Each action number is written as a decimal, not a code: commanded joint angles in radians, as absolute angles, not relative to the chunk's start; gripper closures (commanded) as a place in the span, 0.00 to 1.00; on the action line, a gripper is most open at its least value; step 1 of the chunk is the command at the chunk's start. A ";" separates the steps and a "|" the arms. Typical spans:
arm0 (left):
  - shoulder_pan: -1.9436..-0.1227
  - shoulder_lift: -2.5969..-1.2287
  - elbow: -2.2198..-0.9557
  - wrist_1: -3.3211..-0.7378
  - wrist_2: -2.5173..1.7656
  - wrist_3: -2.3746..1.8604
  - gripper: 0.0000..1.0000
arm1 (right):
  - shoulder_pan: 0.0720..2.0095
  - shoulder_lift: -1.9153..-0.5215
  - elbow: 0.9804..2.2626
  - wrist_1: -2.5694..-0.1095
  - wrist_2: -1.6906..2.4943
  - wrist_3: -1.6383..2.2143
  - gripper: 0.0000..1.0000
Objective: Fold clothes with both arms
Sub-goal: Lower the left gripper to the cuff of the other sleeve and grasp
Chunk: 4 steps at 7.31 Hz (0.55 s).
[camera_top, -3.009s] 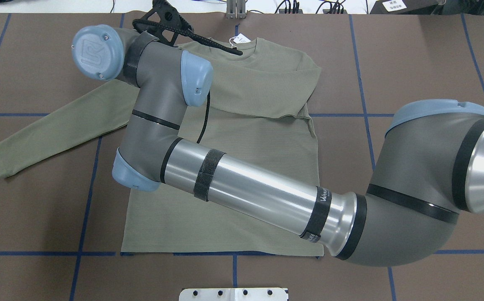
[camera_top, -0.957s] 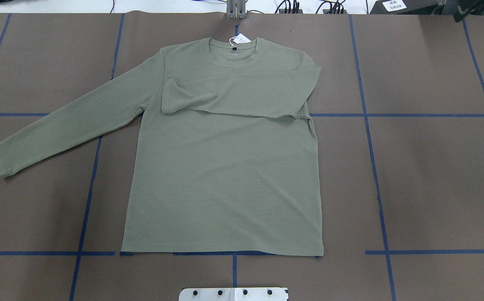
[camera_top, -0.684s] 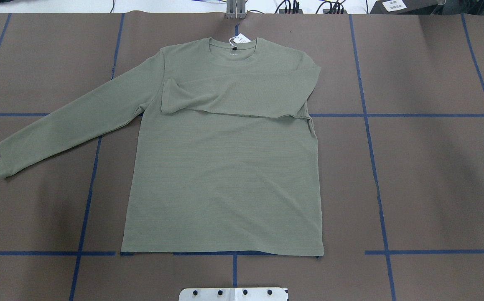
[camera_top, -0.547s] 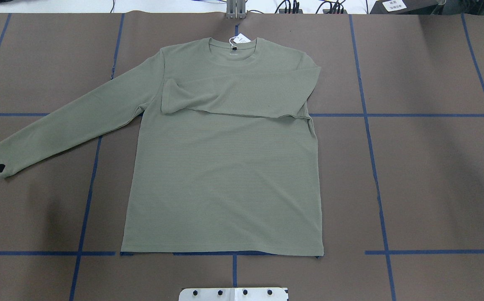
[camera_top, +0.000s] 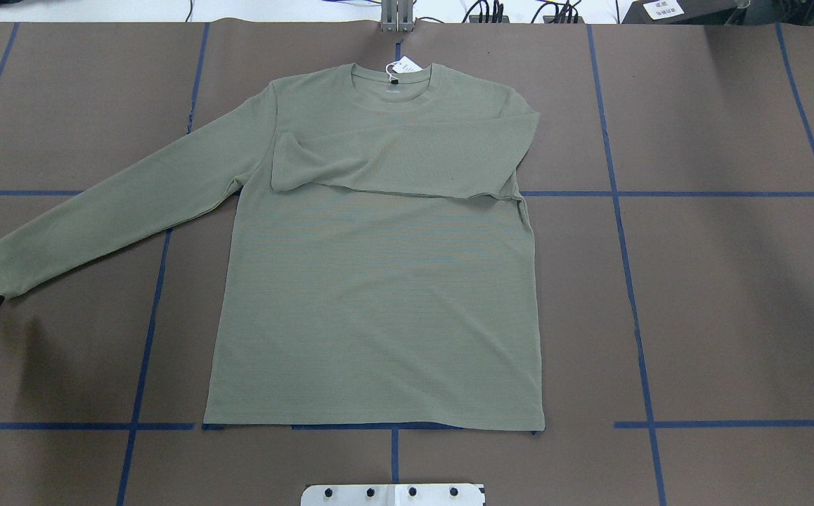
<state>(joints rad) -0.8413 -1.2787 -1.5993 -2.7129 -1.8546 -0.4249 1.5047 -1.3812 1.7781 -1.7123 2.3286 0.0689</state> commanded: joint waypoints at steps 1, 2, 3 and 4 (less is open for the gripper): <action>-0.815 -1.293 -1.588 -2.720 -1.848 -0.425 0.14 | 1.505 -1.390 1.781 -1.712 2.329 0.066 0.00; -0.810 -1.295 -1.588 -2.720 -1.848 -0.425 0.14 | 1.505 -1.390 1.781 -1.712 2.329 0.067 0.00; -0.810 -1.296 -1.588 -2.720 -1.848 -0.425 0.15 | 1.505 -1.391 1.781 -1.712 2.329 0.066 0.00; -0.810 -1.296 -1.586 -2.720 -1.850 -0.425 0.23 | 1.505 -1.399 1.789 -1.712 2.329 0.064 0.00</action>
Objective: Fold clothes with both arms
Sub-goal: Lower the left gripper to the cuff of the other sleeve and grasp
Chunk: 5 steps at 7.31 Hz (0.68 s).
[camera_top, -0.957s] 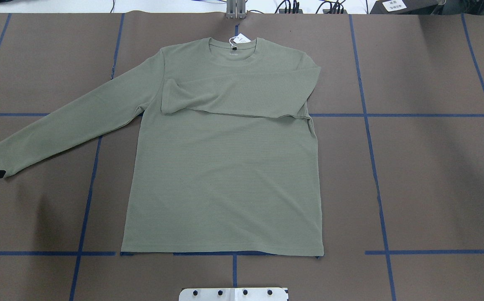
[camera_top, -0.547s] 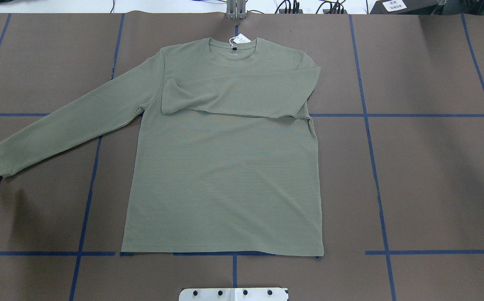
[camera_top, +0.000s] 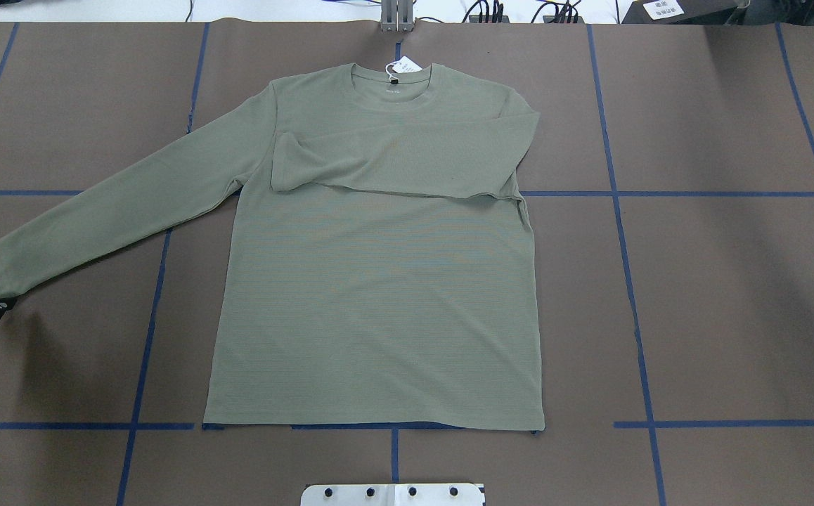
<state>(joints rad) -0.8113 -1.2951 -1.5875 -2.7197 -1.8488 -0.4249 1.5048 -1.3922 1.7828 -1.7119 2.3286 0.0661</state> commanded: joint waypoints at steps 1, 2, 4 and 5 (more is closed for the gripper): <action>-0.810 -1.301 -1.577 -2.720 -1.848 -0.425 0.31 | 1.505 -1.411 1.807 -1.712 2.329 0.067 0.00; -0.810 -1.307 -1.568 -2.720 -1.848 -0.425 0.31 | 1.505 -1.422 1.816 -1.712 2.329 0.069 0.00; -0.810 -1.307 -1.569 -2.720 -1.850 -0.425 0.42 | 1.505 -1.427 1.822 -1.712 2.329 0.067 0.00; -0.810 -1.308 -1.569 -2.720 -1.850 -0.425 0.57 | 1.505 -1.433 1.824 -1.712 2.329 0.067 0.00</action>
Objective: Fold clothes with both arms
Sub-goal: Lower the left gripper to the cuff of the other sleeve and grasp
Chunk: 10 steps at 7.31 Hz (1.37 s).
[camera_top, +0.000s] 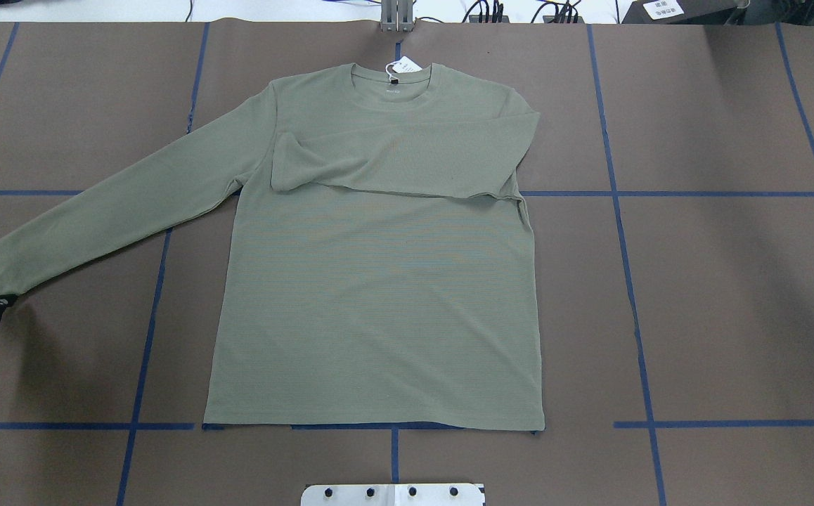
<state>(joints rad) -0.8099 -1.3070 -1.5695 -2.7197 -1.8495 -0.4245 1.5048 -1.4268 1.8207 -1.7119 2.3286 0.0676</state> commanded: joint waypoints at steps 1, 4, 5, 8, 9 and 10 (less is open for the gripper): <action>-0.810 -1.313 -1.569 -2.720 -1.850 -0.425 0.77 | 1.505 -1.433 1.824 -1.712 2.329 0.069 0.00; -0.810 -1.313 -1.571 -2.724 -1.850 -0.425 1.00 | 1.505 -1.440 1.824 -1.712 2.324 0.067 0.00; -0.811 -1.313 -1.578 -2.743 -1.851 -0.420 1.00 | 1.505 -1.443 1.824 -1.712 2.321 0.064 0.00; -0.884 -1.363 -1.713 -2.732 -1.885 -0.437 1.00 | 1.508 -1.492 1.819 -1.712 2.312 0.041 0.00; -0.969 -1.435 -1.721 -2.712 -1.964 -0.448 1.00 | 1.511 -1.509 1.825 -1.704 2.290 0.031 0.00; -1.039 -1.528 -1.723 -2.626 -2.076 -0.518 1.00 | 1.512 -1.523 1.824 -1.691 2.290 0.031 0.00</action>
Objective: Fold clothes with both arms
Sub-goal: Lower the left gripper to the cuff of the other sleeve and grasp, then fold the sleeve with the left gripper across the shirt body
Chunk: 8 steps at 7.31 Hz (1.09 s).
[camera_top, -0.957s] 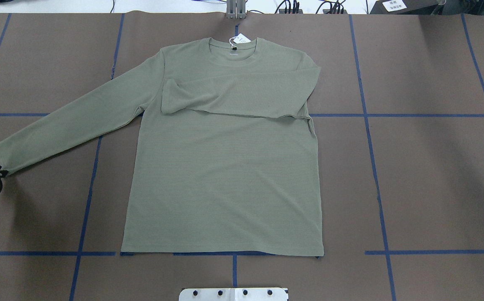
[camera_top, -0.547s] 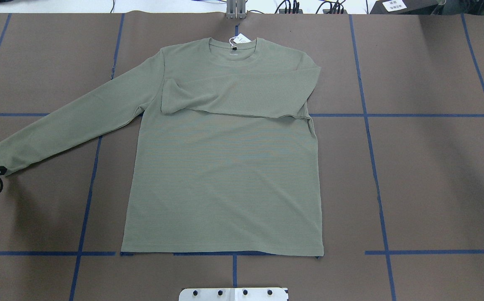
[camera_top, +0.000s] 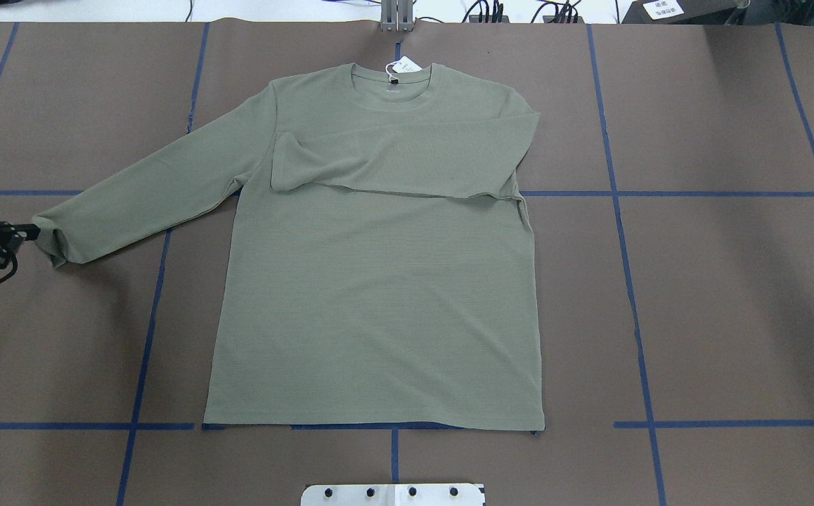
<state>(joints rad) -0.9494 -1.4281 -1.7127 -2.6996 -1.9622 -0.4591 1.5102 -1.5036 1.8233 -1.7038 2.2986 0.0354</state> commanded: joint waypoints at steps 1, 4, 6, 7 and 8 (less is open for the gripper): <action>-1.051 -1.613 -1.729 -2.532 -2.089 -0.532 1.00 | 1.514 -1.526 1.824 -1.690 2.289 0.031 0.00; -1.039 -1.975 -1.750 -2.134 -2.045 -0.734 1.00 | 1.516 -1.529 1.824 -1.690 2.289 0.032 0.00; -0.857 -2.223 -1.709 -1.926 -1.886 -0.964 1.00 | 1.517 -1.531 1.822 -1.690 2.289 0.032 0.00; -0.780 -2.391 -1.584 -1.890 -1.821 -1.085 1.00 | 1.517 -1.531 1.821 -1.690 2.289 0.032 0.00; -0.741 -2.569 -1.386 -1.899 -1.797 -1.188 1.00 | 1.520 -1.531 1.821 -1.690 2.289 0.032 0.00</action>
